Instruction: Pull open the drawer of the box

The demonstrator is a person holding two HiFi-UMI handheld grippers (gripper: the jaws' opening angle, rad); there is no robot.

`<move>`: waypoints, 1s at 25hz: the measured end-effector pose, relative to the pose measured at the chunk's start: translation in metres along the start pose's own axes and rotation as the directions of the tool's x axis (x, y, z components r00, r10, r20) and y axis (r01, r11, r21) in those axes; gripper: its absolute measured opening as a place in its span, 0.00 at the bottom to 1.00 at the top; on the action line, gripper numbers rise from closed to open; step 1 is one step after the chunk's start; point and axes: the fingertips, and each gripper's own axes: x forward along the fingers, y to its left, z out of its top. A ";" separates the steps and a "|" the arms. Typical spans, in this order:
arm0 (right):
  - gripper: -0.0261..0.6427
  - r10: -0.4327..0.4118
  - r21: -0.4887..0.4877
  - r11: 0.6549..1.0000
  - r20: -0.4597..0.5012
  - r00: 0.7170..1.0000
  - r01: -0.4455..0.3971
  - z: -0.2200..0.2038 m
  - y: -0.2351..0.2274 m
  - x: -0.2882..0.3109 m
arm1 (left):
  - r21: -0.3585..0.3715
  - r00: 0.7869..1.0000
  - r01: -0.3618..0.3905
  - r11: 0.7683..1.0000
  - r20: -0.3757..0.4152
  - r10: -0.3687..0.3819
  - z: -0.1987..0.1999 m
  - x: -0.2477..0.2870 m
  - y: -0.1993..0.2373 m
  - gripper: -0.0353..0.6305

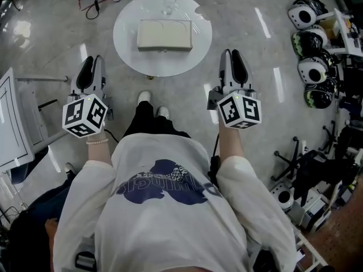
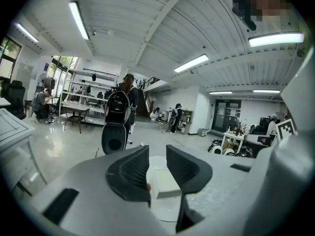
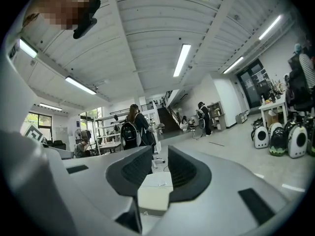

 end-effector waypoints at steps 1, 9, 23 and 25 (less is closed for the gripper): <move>0.15 0.002 -0.001 1.000 -0.001 1.000 -0.002 0.000 0.002 0.004 | 0.001 1.000 -0.002 1.000 0.000 0.002 0.002 0.002 0.002 0.19; 0.17 -0.014 -0.012 1.000 -0.029 0.999 0.014 -0.016 0.019 0.043 | -0.019 0.996 0.040 0.999 -0.078 -0.041 -0.015 0.047 0.021 0.20; 0.18 -0.125 -0.037 0.992 -0.134 0.983 0.121 -0.054 0.027 0.107 | -0.077 0.865 0.211 0.974 -0.449 -0.223 -0.123 0.186 0.018 0.22; 0.18 -0.133 -0.044 0.991 -0.154 0.979 0.128 -0.061 0.028 0.109 | -0.098 0.832 0.219 0.971 -0.501 -0.238 -0.144 0.196 0.015 0.22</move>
